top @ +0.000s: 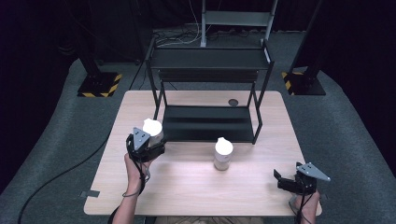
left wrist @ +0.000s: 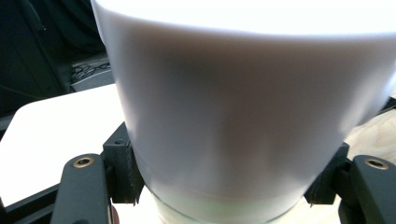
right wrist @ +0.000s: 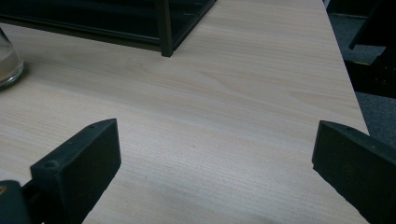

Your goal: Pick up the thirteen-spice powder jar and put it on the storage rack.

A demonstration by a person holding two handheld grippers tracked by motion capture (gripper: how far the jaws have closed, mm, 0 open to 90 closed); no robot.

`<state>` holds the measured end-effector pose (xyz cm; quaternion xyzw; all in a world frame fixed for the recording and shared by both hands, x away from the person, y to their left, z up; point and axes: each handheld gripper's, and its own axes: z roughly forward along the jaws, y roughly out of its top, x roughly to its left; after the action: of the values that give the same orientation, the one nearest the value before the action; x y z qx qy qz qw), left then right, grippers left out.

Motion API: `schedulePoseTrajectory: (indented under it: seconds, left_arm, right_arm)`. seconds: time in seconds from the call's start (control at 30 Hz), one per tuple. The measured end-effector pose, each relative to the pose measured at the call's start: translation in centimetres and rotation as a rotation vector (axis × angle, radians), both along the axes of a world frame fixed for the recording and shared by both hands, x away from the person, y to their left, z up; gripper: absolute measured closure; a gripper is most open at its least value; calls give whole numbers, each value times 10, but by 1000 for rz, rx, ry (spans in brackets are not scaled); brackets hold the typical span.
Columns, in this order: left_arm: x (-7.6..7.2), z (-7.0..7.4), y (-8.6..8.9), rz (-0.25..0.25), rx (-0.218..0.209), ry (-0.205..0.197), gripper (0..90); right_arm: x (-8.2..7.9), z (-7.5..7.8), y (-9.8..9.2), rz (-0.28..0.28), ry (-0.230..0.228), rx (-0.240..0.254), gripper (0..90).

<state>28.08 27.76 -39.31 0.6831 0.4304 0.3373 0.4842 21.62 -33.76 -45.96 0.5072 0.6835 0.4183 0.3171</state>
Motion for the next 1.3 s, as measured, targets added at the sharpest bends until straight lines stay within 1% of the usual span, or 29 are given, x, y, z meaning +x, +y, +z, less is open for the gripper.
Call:
schedulePoseTrajectory:
  seconds: [0.2, 0.37, 0.6, 0.7, 0.83, 1.1, 1.3]
  left_arm:
    - [5, 6, -3, -19, 9, -10, 305]
    - [9, 10, -4, -35, 7, -9, 305]
    - [14, 18, -6, -52, 8, -19, 305]
    - [18, 21, -7, -62, 12, -21, 305]
    - [25, 24, -8, -72, 5, -15, 305]
    - [36, 35, -14, -103, 27, -20, 305]
    - [45, 39, -16, -115, 31, -14, 305]
  right_arm:
    - [0, 0, -1, 3, 0, 5, 5]
    - [0, 0, -1, -2, -1, 6, 7]
    - [1, 0, -1, 7, 5, 2, 8]
    - [0, 0, -2, 6, 1, 5, 9]
    - [0, 0, -2, 5, 2, 11, 9]
    - [1, 0, -3, 10, 5, 10, 11]
    - [0, -1, -4, 12, -1, 18, 10]
